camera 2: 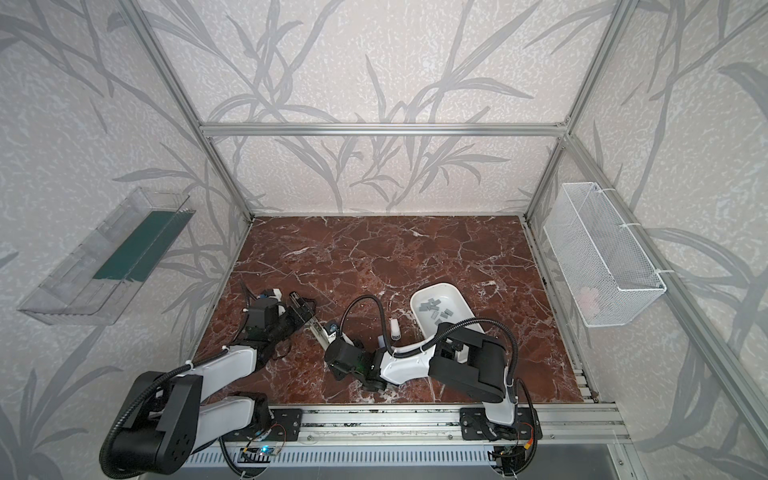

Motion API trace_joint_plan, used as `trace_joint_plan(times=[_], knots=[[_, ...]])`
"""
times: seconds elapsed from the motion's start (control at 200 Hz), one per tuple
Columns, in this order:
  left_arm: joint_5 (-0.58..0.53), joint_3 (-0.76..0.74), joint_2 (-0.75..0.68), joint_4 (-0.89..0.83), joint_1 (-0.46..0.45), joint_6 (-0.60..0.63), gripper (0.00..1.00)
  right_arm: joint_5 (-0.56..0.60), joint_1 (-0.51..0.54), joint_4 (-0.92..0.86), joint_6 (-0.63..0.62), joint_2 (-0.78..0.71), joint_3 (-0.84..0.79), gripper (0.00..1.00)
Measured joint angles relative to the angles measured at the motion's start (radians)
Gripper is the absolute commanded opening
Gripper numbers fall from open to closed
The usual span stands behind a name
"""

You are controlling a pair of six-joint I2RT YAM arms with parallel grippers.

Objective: Load the staples into the stapler

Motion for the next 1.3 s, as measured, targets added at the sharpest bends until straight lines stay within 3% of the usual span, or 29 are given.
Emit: trace_joint_plan(times=[0.475,0.65,0.755,0.93,1.145,1.3], knots=[[0.048,0.101,0.292,0.289,0.068,-0.026,0.99,-0.061,-0.023,0.006,0.054,-0.016,-0.016,0.07],[0.145,0.169,0.422,0.391,0.086,-0.039,0.86,-0.062,-0.023,0.006,0.053,-0.016,-0.016,0.07],[0.197,0.169,0.461,0.458,0.086,-0.050,0.83,-0.060,-0.023,0.003,0.051,-0.016,-0.016,0.07],[0.230,0.167,0.341,0.413,0.048,-0.008,0.75,-0.056,-0.023,0.002,0.045,-0.016,-0.016,0.06],[0.197,0.115,0.084,0.339,-0.132,0.100,0.73,-0.029,-0.023,-0.004,0.039,-0.017,-0.016,0.07],[0.169,0.041,0.001,0.340,-0.192,0.137,0.73,-0.017,-0.024,-0.007,0.035,-0.020,-0.018,0.16]])
